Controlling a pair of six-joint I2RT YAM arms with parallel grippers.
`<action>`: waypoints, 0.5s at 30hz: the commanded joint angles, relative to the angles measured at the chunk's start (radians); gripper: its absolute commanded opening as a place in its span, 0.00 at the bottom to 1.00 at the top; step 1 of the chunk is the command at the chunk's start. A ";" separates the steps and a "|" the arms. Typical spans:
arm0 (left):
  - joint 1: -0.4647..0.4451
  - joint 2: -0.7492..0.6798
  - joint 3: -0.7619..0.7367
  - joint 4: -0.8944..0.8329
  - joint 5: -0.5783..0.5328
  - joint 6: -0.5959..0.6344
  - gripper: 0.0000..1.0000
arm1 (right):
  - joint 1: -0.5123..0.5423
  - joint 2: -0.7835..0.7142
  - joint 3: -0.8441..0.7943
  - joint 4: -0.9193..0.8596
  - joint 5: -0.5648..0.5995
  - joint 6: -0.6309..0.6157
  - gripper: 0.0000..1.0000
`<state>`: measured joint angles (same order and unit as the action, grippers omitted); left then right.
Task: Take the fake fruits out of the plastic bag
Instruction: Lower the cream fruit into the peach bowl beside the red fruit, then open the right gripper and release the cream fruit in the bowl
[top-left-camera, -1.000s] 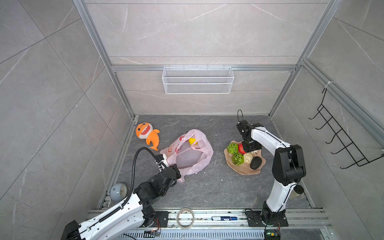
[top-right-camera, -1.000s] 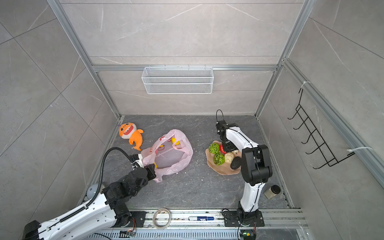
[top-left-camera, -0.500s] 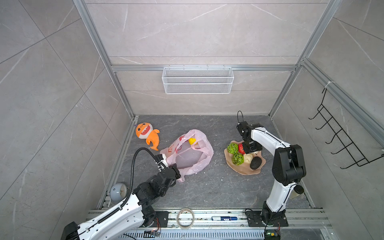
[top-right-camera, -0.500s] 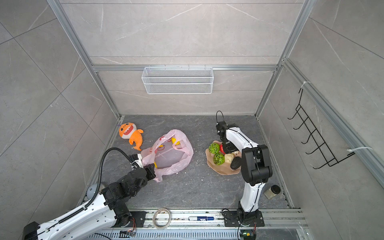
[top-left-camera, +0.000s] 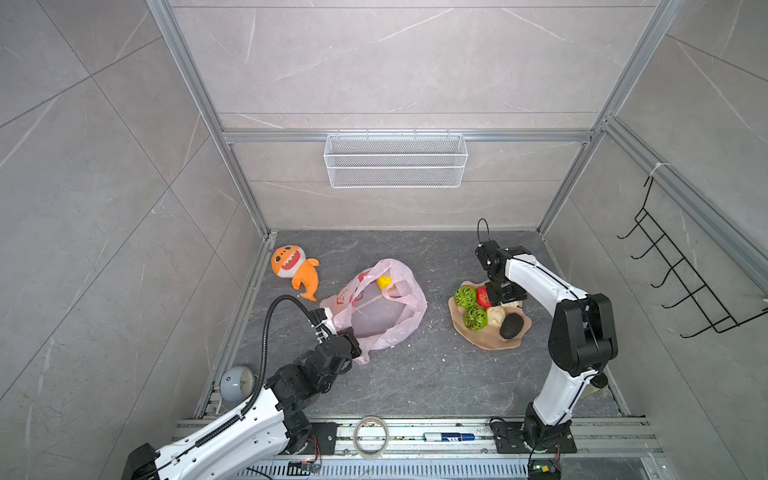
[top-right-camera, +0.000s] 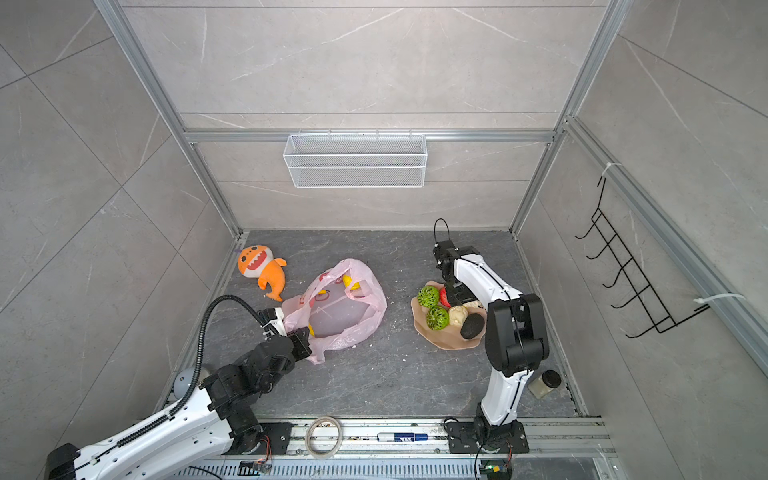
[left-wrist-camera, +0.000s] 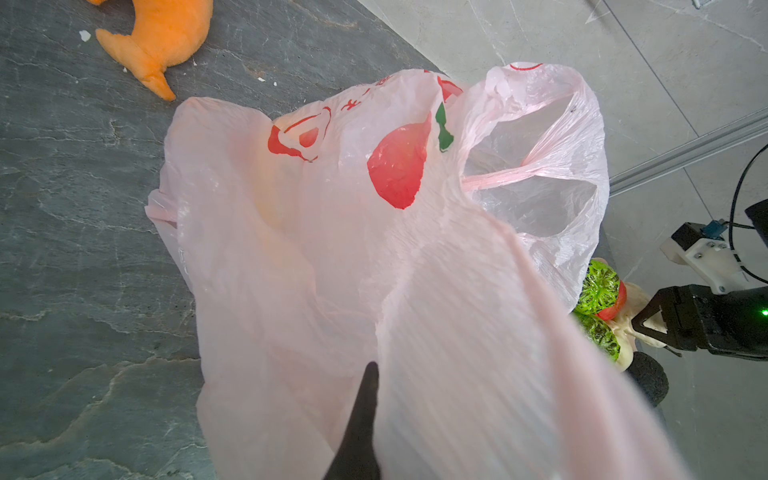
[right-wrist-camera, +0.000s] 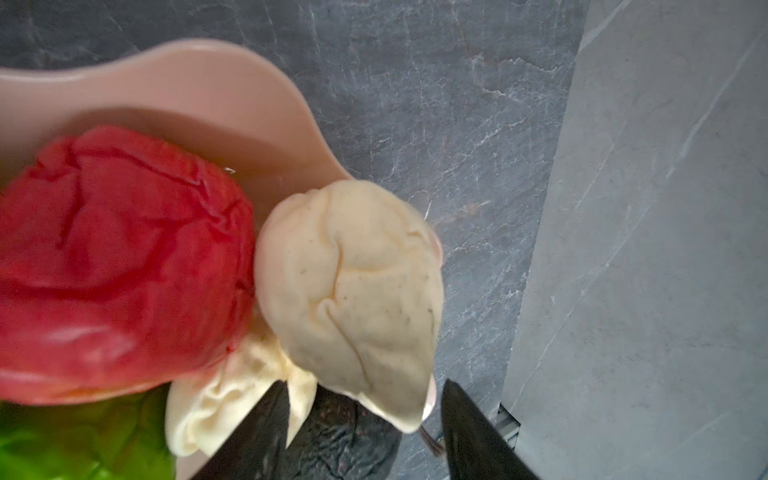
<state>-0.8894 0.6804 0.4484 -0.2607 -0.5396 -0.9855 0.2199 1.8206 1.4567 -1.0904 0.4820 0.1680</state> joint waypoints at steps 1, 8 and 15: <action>0.004 0.005 0.008 0.021 -0.003 0.023 0.00 | 0.000 -0.069 0.002 -0.044 -0.019 0.033 0.61; 0.004 0.030 0.021 0.012 -0.006 0.026 0.00 | 0.053 -0.210 0.007 -0.051 -0.059 0.050 0.61; 0.004 0.072 0.050 0.002 -0.004 0.029 0.00 | 0.142 -0.334 -0.016 0.009 -0.168 0.073 0.60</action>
<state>-0.8894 0.7418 0.4526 -0.2623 -0.5392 -0.9829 0.3393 1.5307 1.4567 -1.1061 0.3878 0.2127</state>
